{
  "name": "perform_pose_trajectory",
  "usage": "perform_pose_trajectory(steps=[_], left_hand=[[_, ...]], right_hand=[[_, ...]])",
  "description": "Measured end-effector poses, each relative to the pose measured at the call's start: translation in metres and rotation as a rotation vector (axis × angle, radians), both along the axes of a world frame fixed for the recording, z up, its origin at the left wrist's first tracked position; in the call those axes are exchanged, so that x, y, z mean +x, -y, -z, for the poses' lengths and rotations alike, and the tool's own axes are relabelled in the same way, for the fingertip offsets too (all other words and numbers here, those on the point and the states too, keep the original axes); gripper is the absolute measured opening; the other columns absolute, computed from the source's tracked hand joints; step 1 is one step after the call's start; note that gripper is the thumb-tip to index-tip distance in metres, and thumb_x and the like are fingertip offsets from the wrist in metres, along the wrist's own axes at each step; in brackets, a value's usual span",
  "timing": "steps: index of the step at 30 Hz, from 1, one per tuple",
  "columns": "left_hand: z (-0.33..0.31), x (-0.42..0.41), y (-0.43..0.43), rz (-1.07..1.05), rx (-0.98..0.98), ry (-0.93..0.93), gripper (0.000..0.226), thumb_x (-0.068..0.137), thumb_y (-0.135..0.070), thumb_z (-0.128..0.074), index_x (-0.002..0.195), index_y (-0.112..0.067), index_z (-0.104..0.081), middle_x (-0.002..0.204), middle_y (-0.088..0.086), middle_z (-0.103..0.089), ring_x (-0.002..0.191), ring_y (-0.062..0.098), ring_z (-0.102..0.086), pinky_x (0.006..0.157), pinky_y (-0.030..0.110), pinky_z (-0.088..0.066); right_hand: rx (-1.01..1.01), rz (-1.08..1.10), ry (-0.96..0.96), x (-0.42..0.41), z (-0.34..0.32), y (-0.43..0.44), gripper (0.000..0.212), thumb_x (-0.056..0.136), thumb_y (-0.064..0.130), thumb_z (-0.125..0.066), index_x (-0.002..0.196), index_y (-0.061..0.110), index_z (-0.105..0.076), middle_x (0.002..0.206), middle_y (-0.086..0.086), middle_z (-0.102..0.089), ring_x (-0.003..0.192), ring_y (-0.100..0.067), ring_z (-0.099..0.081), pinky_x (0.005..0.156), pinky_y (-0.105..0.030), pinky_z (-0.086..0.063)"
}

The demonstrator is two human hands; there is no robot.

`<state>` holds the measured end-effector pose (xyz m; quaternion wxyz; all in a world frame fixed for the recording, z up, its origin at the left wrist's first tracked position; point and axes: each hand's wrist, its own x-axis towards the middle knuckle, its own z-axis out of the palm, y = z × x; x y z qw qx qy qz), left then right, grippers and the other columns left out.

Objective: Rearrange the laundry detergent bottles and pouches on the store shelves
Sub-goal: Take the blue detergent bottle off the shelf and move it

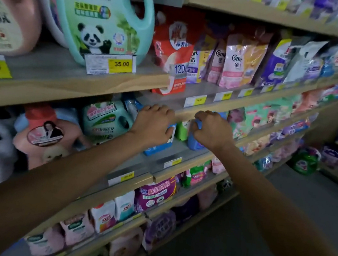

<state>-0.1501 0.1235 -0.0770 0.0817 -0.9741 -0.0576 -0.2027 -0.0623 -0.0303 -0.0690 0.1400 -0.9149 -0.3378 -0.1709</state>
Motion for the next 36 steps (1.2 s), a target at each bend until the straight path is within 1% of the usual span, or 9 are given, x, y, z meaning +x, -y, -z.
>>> perform_pose_trajectory(steps=[4,7,10,15,17,20,24,31,36], left_hand=[[0.004,0.036,0.028,-0.095,-0.016,-0.002,0.041,0.088,-0.036,-0.048,0.121,-0.013,-0.053,0.122,0.008,-0.059,0.112,0.028,-0.053,0.09,0.036,-0.039],[0.014,0.057,0.052,-0.16,-0.035,-0.033,0.041,0.089,-0.037,-0.047,0.121,-0.012,-0.052,0.119,0.009,-0.058,0.111,0.03,-0.052,0.091,0.038,-0.038],[0.026,0.072,0.071,-0.231,-0.038,-0.065,0.041,0.091,-0.038,-0.045,0.121,-0.011,-0.051,0.119,0.01,-0.057,0.111,0.031,-0.052,0.092,0.039,-0.039],[0.052,0.094,0.099,-0.294,-0.092,-0.133,0.041,0.09,-0.037,-0.044,0.121,-0.011,-0.051,0.122,0.01,-0.057,0.114,0.03,-0.053,0.093,0.04,-0.04],[0.065,0.103,0.108,-0.311,-0.1,-0.166,0.041,0.09,-0.038,-0.045,0.12,-0.012,-0.051,0.123,0.01,-0.057,0.113,0.03,-0.053,0.092,0.04,-0.04],[0.081,0.117,0.121,-0.325,-0.118,-0.222,0.045,0.089,-0.038,-0.046,0.123,-0.009,-0.05,0.125,0.011,-0.056,0.117,0.031,-0.05,0.096,0.041,-0.039],[0.102,0.136,0.136,-0.327,-0.127,-0.299,0.047,0.091,-0.039,-0.043,0.128,-0.009,-0.045,0.13,0.011,-0.052,0.121,0.031,-0.048,0.097,0.041,-0.037],[0.136,0.171,0.158,-0.352,-0.134,-0.316,0.06,0.092,-0.044,-0.042,0.139,-0.009,-0.034,0.138,0.013,-0.045,0.125,0.032,-0.044,0.102,0.043,-0.033],[0.153,0.205,0.159,-0.38,-0.143,-0.288,0.065,0.091,-0.048,-0.043,0.14,-0.008,-0.031,0.141,0.014,-0.04,0.127,0.033,-0.04,0.103,0.044,-0.03]], right_hand=[[-0.029,-0.069,0.009,0.052,0.003,0.019,0.034,0.089,0.03,-0.047,0.115,0.012,-0.061,0.11,-0.012,-0.065,0.11,-0.032,-0.055,0.08,-0.038,-0.047],[-0.05,-0.139,0.042,0.082,0.012,0.033,0.031,0.088,0.029,-0.047,0.108,0.012,-0.062,0.104,-0.013,-0.065,0.106,-0.032,-0.056,0.077,-0.036,-0.045],[-0.079,-0.215,0.06,0.107,0.023,0.046,0.032,0.088,0.029,-0.047,0.108,0.01,-0.063,0.102,-0.014,-0.066,0.101,-0.034,-0.059,0.076,-0.036,-0.047],[-0.116,-0.296,-0.013,0.138,0.044,0.068,0.033,0.091,0.03,-0.046,0.112,0.01,-0.061,0.104,-0.016,-0.065,0.101,-0.035,-0.059,0.075,-0.04,-0.051],[-0.132,-0.299,-0.038,0.146,0.057,0.078,0.032,0.091,0.031,-0.046,0.111,0.01,-0.061,0.103,-0.015,-0.065,0.101,-0.035,-0.059,0.075,-0.038,-0.05],[-0.154,-0.287,-0.06,0.159,0.077,0.093,0.034,0.089,0.031,-0.047,0.112,0.01,-0.062,0.109,-0.014,-0.066,0.104,-0.035,-0.059,0.082,-0.036,-0.048],[-0.193,-0.268,-0.122,0.176,0.103,0.111,0.035,0.089,0.031,-0.047,0.114,0.01,-0.061,0.109,-0.015,-0.065,0.107,-0.034,-0.058,0.084,-0.039,-0.048],[-0.213,-0.226,-0.168,0.212,0.14,0.132,0.036,0.087,0.031,-0.05,0.116,0.012,-0.061,0.112,-0.014,-0.066,0.107,-0.032,-0.06,0.088,-0.038,-0.046],[-0.202,-0.205,-0.181,0.246,0.158,0.129,0.036,0.086,0.031,-0.05,0.111,0.011,-0.064,0.109,-0.014,-0.066,0.106,-0.033,-0.059,0.087,-0.038,-0.046]])
